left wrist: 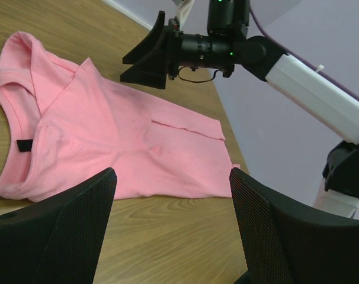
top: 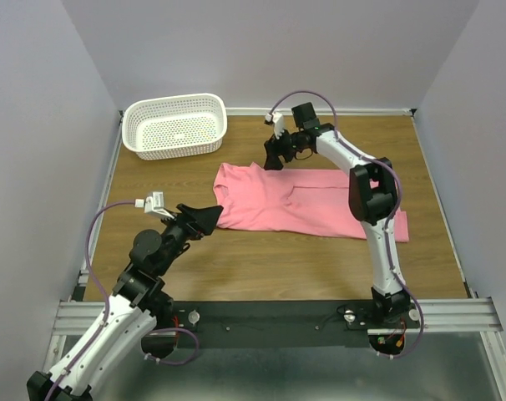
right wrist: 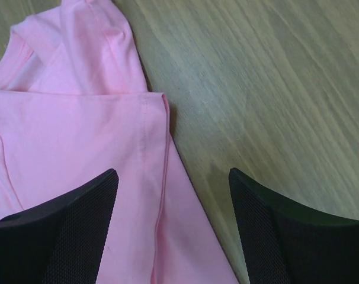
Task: Fold and stack the t-shirts
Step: Fold the tshirt
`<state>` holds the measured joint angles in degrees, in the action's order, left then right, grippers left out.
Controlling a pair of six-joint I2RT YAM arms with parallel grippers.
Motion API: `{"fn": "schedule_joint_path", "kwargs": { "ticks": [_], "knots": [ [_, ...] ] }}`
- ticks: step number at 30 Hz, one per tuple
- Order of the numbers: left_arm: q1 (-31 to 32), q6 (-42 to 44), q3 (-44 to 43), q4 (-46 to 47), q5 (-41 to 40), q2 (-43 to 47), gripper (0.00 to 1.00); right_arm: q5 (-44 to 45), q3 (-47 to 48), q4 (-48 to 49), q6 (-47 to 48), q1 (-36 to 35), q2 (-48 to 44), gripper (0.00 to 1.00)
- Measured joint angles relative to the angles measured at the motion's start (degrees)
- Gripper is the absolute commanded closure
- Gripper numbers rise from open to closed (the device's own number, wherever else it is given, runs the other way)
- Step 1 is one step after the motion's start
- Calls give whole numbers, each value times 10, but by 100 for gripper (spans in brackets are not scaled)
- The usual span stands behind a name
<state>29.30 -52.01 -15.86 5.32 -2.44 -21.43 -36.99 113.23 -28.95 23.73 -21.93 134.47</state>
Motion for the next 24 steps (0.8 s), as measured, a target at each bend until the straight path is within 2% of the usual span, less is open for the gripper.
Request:
{"fn": "schedule_joint_path", "kwargs": {
  "ticks": [8,13,17,20,24],
  "knots": [
    [0,-12,0,-28,-2,22,16,-11,11,-14,-37,-1,44,22],
    [0,-12,0,-31,-2,15,16,-20,6,-13,-39,-2,44,30],
    [0,-12,0,-37,-3,4,17,-33,1,-16,-43,-2,44,44],
    [0,-15,0,-41,-5,-1,18,-41,-1,-23,-44,-3,44,50],
    [0,-20,0,-44,-6,-5,19,-47,-4,-30,-47,-5,44,67]
  ]
}}
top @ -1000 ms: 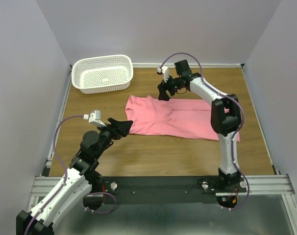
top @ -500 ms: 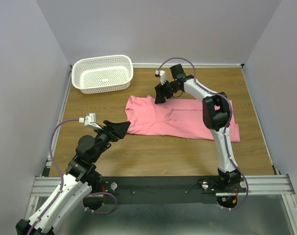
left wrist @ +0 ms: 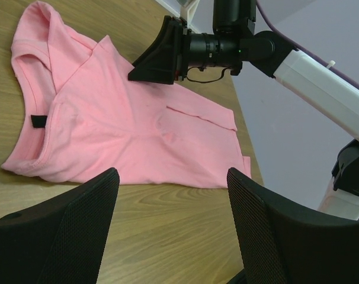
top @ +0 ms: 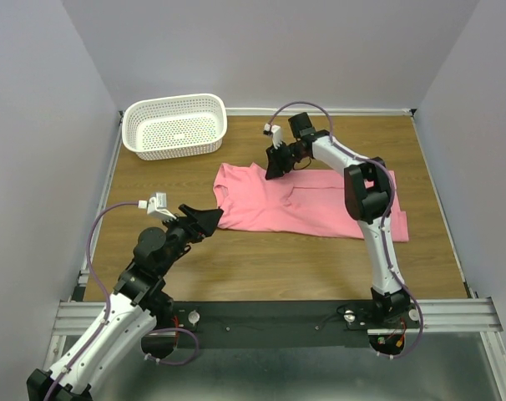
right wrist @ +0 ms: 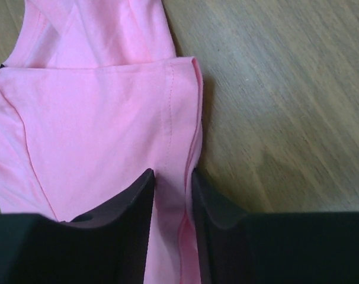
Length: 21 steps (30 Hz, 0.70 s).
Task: Fold and stack the t-shirts
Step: Fold the tshirt
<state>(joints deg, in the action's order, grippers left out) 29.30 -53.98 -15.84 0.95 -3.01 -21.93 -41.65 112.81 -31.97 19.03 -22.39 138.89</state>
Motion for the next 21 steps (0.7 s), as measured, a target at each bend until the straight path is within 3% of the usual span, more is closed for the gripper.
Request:
{"fn": "schedule_joint_path", "kwargs": {
  "ticks": [3,6,12,19,20,21],
  "knots": [
    [0,-3,0,-2,0,-4,20,2,0,-8,-4,0,1,87],
    [0,-5,0,-4,-1,-7,20,10,4,-13,-15,2,4,100],
    [0,-5,-3,-4,-6,-15,20,45,17,-14,-47,22,7,99],
    [0,-4,-3,26,-5,-73,21,134,17,31,-142,123,6,99],
    [0,-3,-3,37,-2,-92,22,156,17,40,-159,139,6,93],
    [0,-2,-4,46,0,-110,22,174,17,49,-174,155,5,62]
  ]
}}
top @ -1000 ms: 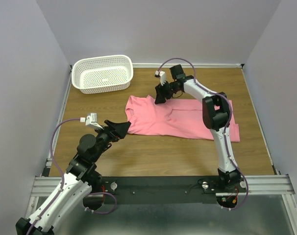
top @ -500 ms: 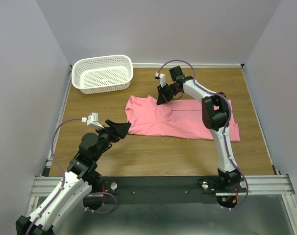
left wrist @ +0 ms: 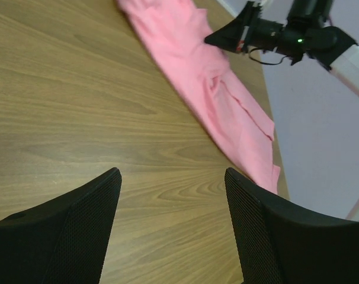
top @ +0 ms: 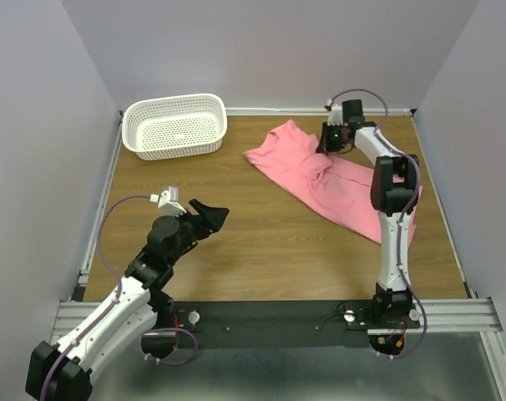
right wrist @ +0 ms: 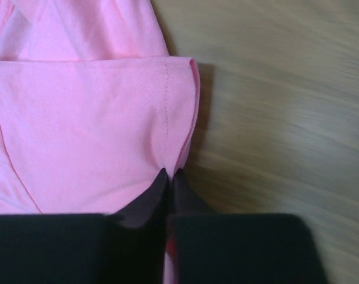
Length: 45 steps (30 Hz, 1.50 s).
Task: Fold and stack the t-shirts
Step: Fold the tshirt
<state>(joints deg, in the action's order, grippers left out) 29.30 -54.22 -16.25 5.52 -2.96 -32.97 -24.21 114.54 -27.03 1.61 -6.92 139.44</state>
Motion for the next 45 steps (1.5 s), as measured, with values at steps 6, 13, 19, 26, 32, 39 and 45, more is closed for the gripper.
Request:
{"fn": "schedule_joint_path", "kwargs": {
  "ticks": [6,13,19,26,32,39,45],
  "knots": [
    [0,9,-31,76,23,-156,22,66,-18,20,-9,66,-26,11],
    [16,5,-163,167,54,-421,23,70,-182,30,124,63,-198,0],
    [91,-36,-329,184,71,-648,31,-5,-420,30,272,58,-440,0],
    [186,-146,-456,147,86,-807,35,-5,-547,16,283,79,-528,0],
    [227,-243,-552,83,82,-873,39,-5,-554,15,243,135,-583,0],
    [228,-305,-643,36,76,-936,55,-11,-557,19,223,146,-598,0],
    [226,-324,-682,11,61,-962,66,-24,-560,19,217,166,-602,0]
  ]
}}
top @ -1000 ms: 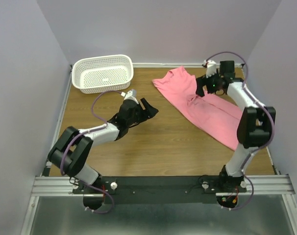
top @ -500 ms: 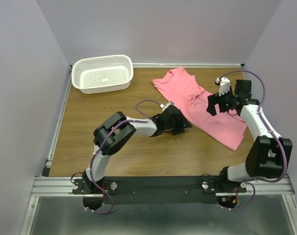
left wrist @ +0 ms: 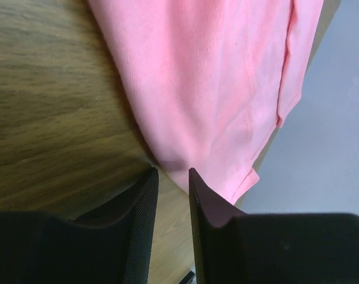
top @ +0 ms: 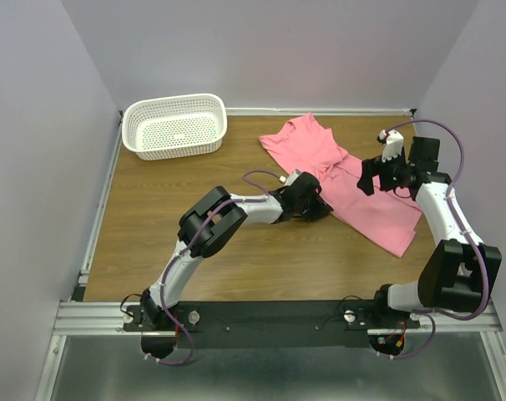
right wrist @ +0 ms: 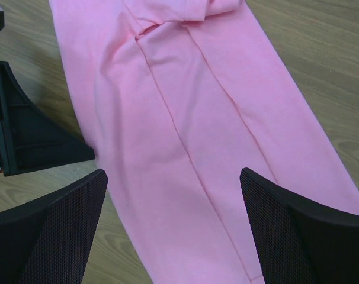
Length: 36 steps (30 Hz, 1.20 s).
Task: Fold and stack the t-shirts
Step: Fold the tshirt
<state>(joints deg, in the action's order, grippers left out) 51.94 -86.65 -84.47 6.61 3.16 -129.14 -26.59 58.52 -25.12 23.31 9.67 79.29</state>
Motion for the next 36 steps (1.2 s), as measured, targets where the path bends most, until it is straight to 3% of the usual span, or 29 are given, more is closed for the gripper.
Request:
{"fn": "schedule_joint_path", "kwargs": {
  "ticks": [3,5,10,15,18,26,28,29,30,31,34,36],
  "knots": [
    [-2,-2,-11,-4,-8,-7,66,-7,-1,0,-3,4,-4,0],
    [-2,-2,-16,-4,-14,-11,80,-11,-2,0,-4,6,-7,0],
    [-4,12,-14,0,-32,-14,98,-23,-5,0,-6,12,-16,0],
    [-10,50,25,68,-39,-8,100,-31,-8,0,-8,14,-21,0],
    [-13,85,87,117,-40,22,100,-34,-11,0,-7,17,-25,0],
    [-54,235,367,194,-10,215,99,-50,-22,0,2,17,-33,0],
    [-86,270,420,207,18,253,94,-59,-24,-2,5,17,-33,0],
    [-106,291,447,212,37,272,86,-64,-24,-3,8,17,-33,0],
    [-122,307,465,215,50,286,70,-70,-24,-5,12,17,-33,0],
    [-136,331,482,215,63,302,40,-78,-24,-9,18,17,-33,0],
    [-157,376,518,215,95,368,29,-96,-24,-18,27,17,-31,0],
    [-155,408,521,205,108,422,28,-111,-24,-22,33,17,-22,0]
  ]
}}
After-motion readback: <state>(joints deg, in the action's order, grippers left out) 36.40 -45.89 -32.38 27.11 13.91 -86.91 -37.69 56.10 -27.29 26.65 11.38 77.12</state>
